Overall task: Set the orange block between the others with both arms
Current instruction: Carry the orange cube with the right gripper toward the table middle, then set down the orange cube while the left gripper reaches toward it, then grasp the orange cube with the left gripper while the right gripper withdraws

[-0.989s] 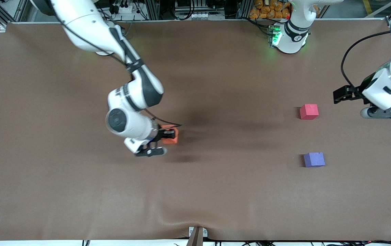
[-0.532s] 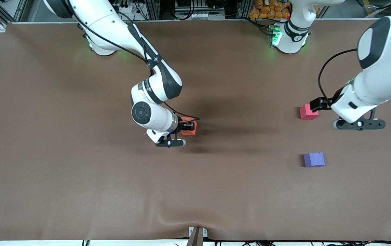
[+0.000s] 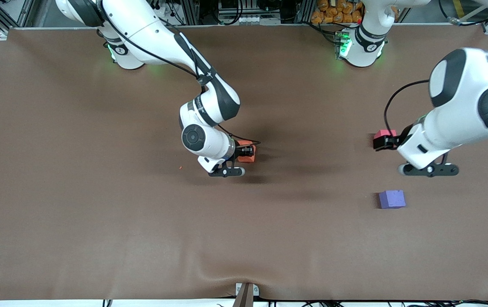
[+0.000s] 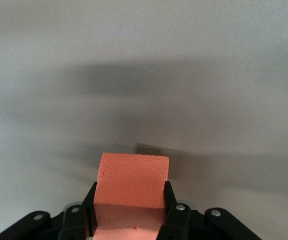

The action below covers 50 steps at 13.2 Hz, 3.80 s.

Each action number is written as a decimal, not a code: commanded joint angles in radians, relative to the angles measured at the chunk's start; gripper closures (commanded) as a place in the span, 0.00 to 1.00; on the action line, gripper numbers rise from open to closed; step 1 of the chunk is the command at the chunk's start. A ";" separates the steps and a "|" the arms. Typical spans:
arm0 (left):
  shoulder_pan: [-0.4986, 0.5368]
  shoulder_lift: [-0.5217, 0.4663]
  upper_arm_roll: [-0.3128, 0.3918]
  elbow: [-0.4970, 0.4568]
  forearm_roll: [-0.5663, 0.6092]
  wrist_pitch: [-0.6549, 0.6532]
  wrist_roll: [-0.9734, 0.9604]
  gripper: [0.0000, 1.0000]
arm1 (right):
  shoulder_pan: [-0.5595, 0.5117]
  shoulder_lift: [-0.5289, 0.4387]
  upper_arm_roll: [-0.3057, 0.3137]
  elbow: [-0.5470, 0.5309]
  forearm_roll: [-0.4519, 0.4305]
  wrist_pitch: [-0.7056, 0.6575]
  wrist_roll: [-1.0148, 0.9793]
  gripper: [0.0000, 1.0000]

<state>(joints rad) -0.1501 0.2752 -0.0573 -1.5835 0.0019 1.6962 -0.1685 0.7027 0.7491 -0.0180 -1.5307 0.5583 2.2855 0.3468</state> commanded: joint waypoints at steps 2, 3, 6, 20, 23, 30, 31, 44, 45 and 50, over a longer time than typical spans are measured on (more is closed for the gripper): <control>-0.029 0.094 0.002 0.095 -0.028 0.016 -0.040 0.00 | 0.008 0.018 -0.011 0.023 0.008 0.003 -0.011 0.11; -0.031 0.107 0.002 0.100 -0.036 0.032 -0.043 0.00 | 0.001 0.018 -0.013 0.023 0.008 0.003 -0.011 0.00; -0.048 0.136 0.002 0.103 -0.048 0.103 -0.084 0.00 | -0.020 0.010 -0.014 0.026 0.008 0.002 -0.011 0.00; -0.344 0.390 -0.013 0.227 -0.128 0.379 -0.816 0.00 | -0.458 -0.526 -0.007 0.130 -0.362 -0.860 -0.025 0.00; -0.443 0.453 -0.012 0.223 -0.126 0.379 -0.924 0.00 | -0.601 -0.606 0.024 0.130 -0.411 -0.934 -0.146 0.00; -0.548 0.522 -0.010 0.215 -0.056 0.379 -0.911 0.00 | -0.761 -0.663 0.050 0.129 -0.546 -0.934 -0.336 0.00; -0.557 0.533 -0.009 0.215 -0.040 0.379 -0.918 0.00 | -0.770 -0.663 0.049 0.123 -0.546 -0.933 -0.347 0.00; -0.579 0.529 -0.012 0.220 -0.039 0.410 -0.922 0.00 | -0.697 -0.652 0.033 0.119 -0.575 -0.936 -0.304 0.00; -0.580 0.533 -0.013 0.220 -0.040 0.410 -0.924 0.00 | -0.695 -0.654 0.033 0.121 -0.575 -0.936 -0.298 0.00; -0.595 0.565 -0.006 0.220 -0.042 0.421 -0.922 0.00 | -0.707 -0.652 0.033 0.126 -0.577 -0.937 -0.302 0.00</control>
<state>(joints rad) -0.7376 0.8213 -0.0744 -1.3744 -0.0578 2.1143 -1.0811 -0.0012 0.1115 0.0198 -1.3973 -0.0344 1.3511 0.0308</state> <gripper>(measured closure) 0.000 0.000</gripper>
